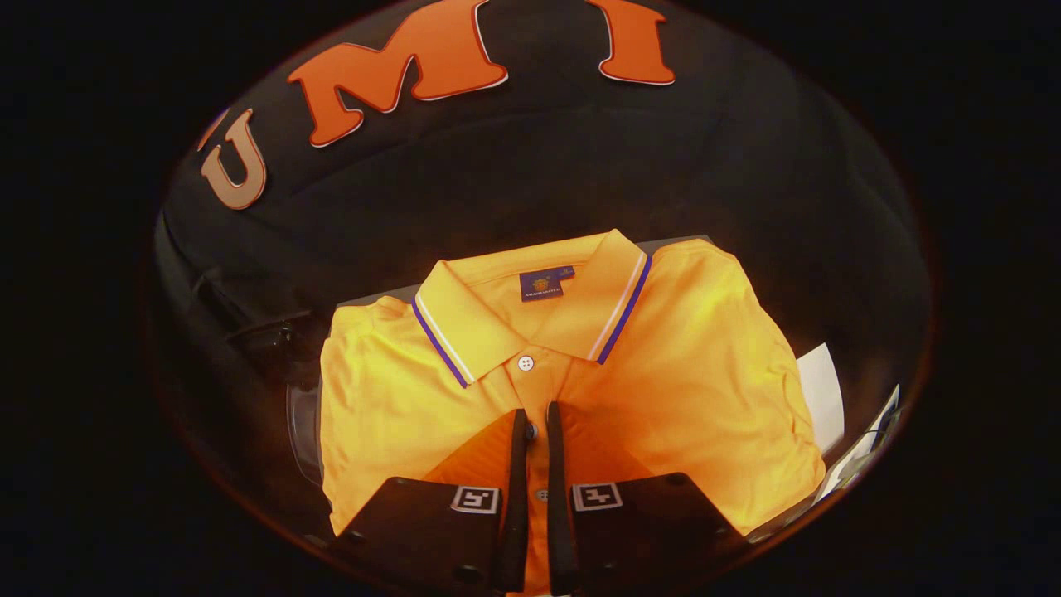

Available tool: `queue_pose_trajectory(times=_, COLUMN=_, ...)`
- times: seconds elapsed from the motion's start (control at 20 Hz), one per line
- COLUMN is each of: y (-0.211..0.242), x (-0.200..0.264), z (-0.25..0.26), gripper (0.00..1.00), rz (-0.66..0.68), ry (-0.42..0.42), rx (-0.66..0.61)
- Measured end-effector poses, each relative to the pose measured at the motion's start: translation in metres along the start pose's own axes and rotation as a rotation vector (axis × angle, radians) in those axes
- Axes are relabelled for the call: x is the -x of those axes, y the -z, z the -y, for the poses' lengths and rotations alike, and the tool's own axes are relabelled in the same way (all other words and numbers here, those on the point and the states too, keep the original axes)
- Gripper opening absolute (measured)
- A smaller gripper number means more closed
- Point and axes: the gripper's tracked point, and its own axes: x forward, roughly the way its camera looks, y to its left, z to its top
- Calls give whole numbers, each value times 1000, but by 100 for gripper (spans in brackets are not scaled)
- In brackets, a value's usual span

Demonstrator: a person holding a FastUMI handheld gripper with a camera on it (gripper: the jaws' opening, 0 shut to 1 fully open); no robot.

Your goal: Put the clothes into the washing machine and then close the washing machine lid.

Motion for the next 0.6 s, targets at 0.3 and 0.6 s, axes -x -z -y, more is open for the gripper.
queue_pose_trajectory(times=0.3, y=-5, x=11, z=-6, gripper=9, rz=172, ry=-145, rx=-169)
queue_pose_trajectory(times=0.6, y=-28, x=48, z=-28, gripper=8, rz=365, ry=-282, rx=-260)
